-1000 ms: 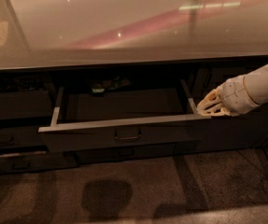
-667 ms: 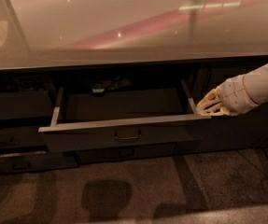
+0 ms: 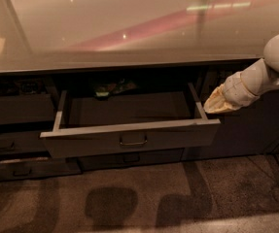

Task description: Open top drawer

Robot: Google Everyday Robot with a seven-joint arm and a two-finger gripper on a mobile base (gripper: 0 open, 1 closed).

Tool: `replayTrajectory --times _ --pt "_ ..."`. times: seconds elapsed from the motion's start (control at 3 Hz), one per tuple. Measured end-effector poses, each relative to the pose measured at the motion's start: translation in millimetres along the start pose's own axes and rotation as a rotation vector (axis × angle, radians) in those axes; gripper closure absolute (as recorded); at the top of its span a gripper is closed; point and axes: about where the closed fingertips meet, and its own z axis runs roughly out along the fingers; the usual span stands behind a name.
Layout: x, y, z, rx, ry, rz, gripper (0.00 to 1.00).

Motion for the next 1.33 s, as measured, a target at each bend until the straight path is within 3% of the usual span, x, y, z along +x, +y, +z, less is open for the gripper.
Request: replayTrajectory --times 0.33,1.0,1.33 --pt "0 0 0 0.0 0.0 0.0 1.0" --pt "34 10 54 -0.132 0.05 0.048 1.0" --pt "34 10 55 -0.132 0.05 0.048 1.0"
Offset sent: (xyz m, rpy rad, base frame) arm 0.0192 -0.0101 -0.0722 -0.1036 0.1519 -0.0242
